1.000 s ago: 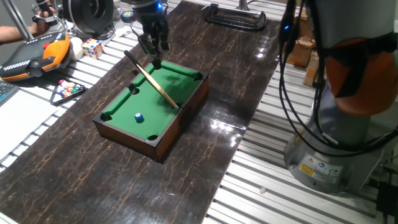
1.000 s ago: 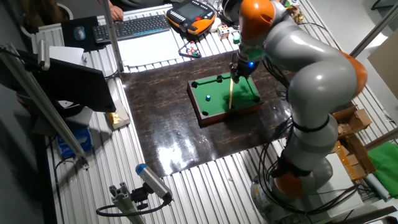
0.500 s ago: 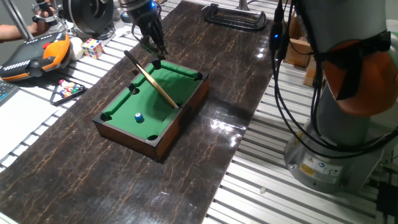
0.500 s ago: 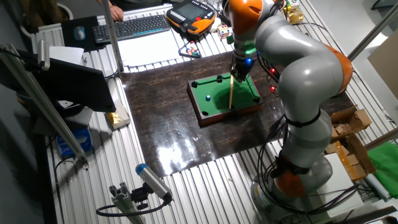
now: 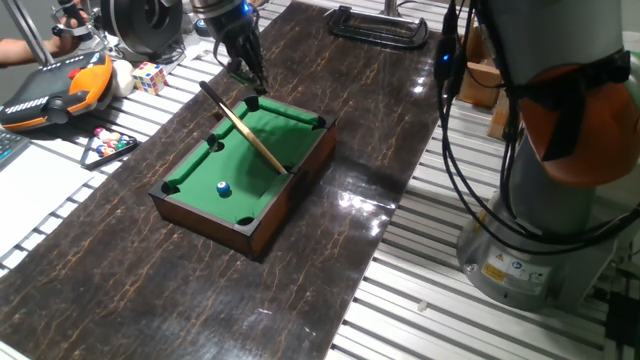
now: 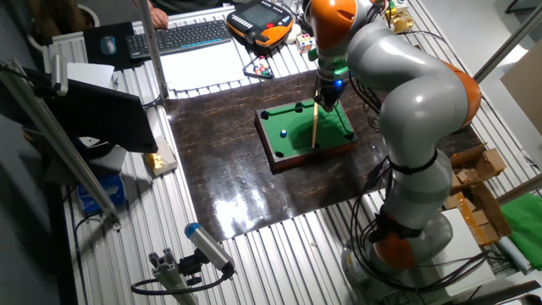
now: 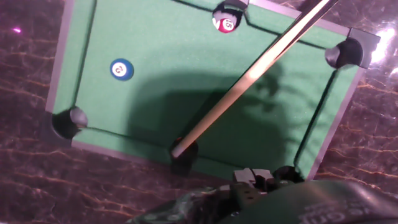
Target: Hit the pool ball
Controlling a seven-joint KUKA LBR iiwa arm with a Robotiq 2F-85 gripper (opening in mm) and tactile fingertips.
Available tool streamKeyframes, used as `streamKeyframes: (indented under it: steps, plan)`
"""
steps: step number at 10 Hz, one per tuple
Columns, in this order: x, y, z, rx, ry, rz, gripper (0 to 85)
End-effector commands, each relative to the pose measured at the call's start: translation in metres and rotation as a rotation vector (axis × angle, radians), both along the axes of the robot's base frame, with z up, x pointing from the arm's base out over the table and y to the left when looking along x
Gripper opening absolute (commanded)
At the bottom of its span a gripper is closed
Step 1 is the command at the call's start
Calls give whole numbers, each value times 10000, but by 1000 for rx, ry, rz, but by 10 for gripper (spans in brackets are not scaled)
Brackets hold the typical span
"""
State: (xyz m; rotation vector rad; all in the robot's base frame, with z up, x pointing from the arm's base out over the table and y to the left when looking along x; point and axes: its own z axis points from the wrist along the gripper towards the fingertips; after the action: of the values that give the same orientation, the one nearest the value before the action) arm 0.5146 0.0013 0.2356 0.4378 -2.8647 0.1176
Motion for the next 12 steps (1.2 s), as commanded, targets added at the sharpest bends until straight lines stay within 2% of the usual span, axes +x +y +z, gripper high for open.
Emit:
streamKeyframes:
  steps: [1, 3, 4, 5, 6, 7, 8, 9, 10, 11, 12]
  plan:
    - [0, 2, 0, -11, -5, -21, 7]
    - [0, 2, 0, -26, -27, -86, 7]
    - [0, 2, 0, -44, -49, -164, 7]
    - [0, 2, 0, -65, -87, -258, 7]
    - [0, 2, 0, -66, -128, -330, 7]
    - [0, 2, 0, -53, -118, -373, 7]
    - [0, 2, 0, -7, -81, -449, 7]
    - [0, 2, 0, 7, -62, -479, 7]
    - [0, 2, 0, 39, -41, -511, 7]
    - [0, 2, 0, 40, -44, -510, 7]
    - [0, 2, 0, 36, -32, -518, 7]
